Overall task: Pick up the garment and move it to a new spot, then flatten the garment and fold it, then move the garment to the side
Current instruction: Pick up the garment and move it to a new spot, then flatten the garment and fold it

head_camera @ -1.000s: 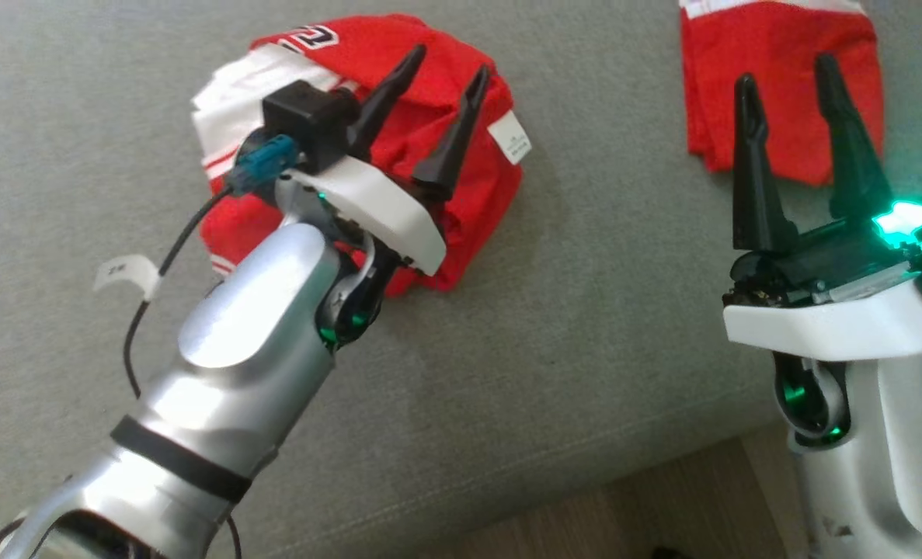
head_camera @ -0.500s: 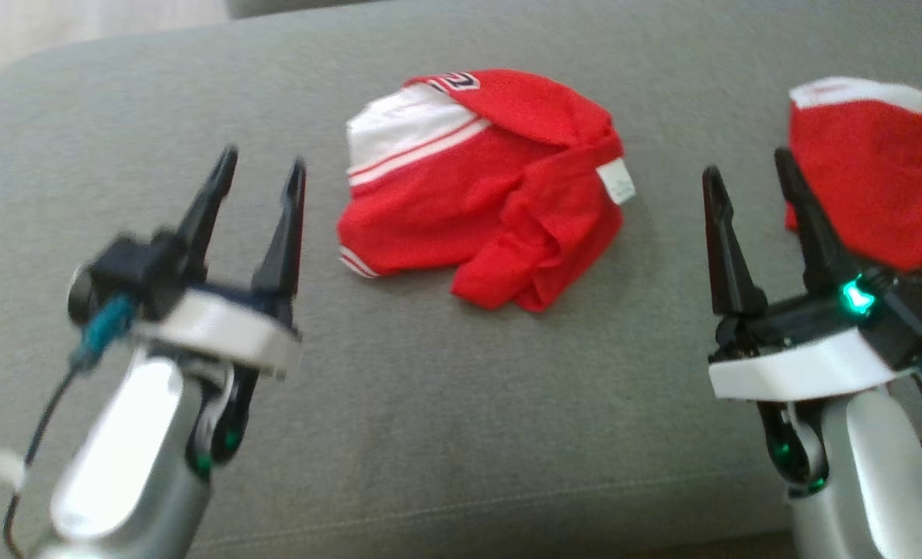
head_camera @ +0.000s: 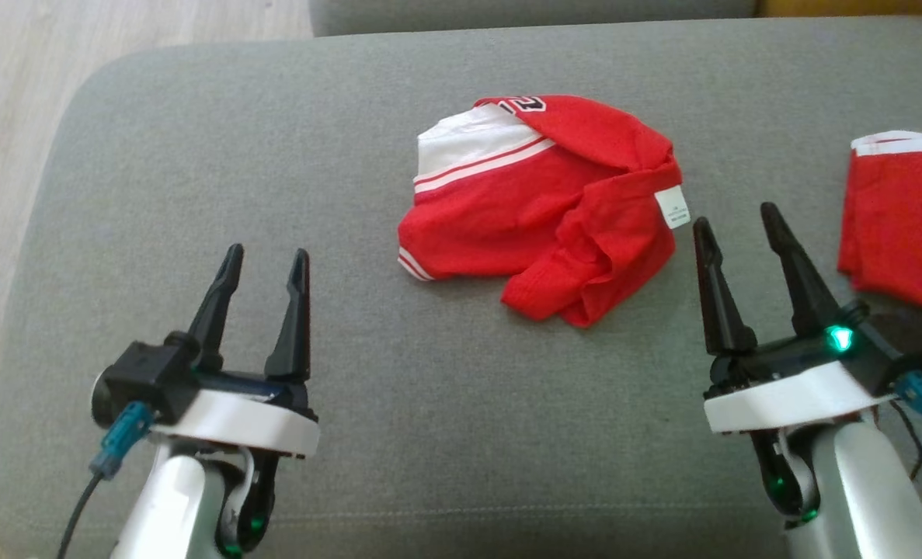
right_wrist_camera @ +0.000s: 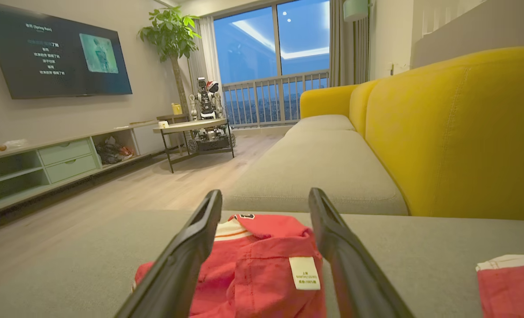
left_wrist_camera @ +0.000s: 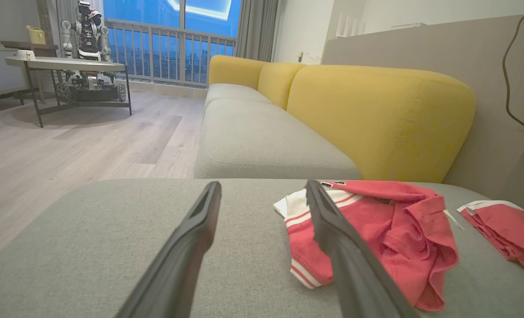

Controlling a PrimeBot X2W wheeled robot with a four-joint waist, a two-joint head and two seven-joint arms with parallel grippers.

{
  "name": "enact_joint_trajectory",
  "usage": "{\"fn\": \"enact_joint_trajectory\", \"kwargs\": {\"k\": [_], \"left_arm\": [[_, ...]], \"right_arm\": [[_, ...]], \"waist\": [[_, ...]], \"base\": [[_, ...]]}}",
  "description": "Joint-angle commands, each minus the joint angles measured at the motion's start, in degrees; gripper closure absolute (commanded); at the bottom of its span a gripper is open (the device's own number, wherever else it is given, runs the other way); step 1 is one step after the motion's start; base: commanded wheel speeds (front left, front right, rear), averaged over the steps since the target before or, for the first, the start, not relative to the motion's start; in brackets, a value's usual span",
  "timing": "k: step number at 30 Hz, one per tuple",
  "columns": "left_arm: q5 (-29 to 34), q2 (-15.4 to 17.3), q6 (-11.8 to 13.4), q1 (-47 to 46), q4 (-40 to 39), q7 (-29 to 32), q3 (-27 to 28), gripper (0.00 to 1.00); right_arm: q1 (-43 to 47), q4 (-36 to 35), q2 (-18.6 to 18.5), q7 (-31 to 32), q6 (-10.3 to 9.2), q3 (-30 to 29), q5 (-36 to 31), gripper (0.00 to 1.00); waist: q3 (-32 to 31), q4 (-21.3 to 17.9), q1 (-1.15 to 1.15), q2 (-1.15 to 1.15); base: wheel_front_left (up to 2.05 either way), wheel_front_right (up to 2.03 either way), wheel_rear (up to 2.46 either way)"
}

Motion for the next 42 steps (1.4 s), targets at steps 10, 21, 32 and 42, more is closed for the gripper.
{"fn": "enact_joint_trajectory", "kwargs": {"k": [10, 21, 32, 42], "left_arm": [[3.2, -3.4, -4.3, -2.1, 0.4, -0.3, 5.3, 0.0], [3.7, -4.8, -6.0, -2.5, 2.1, -0.3, 6.5, 0.0], [2.9, -5.0, -6.3, -2.5, 2.1, -0.3, 7.1, 0.0], [2.3, -5.0, -5.9, -1.5, 1.9, -0.3, 7.0, 0.0]], "right_arm": [[-9.9, 10.2, 0.2, 4.7, -0.02, 1.6, -6.0, 0.0], [-17.8, 25.4, 0.2, 6.0, -0.02, -2.4, -16.1, 0.0], [-20.4, 27.2, 0.2, 2.3, -0.02, -7.2, -17.6, 1.0], [-18.0, 19.3, 0.2, 1.1, -0.02, -6.9, -15.1, 1.0]], "waist": [[2.5, 4.5, 0.01, 0.0], [3.7, 9.2, 0.01, 0.0], [3.1, 7.2, 0.01, 0.0], [0.6, 4.1, 0.01, 0.0]], "base": [[0.0, 0.0, 0.0], [0.0, 0.0, 0.0], [0.0, 0.0, 0.0], [0.0, 0.0, 0.0]]}}
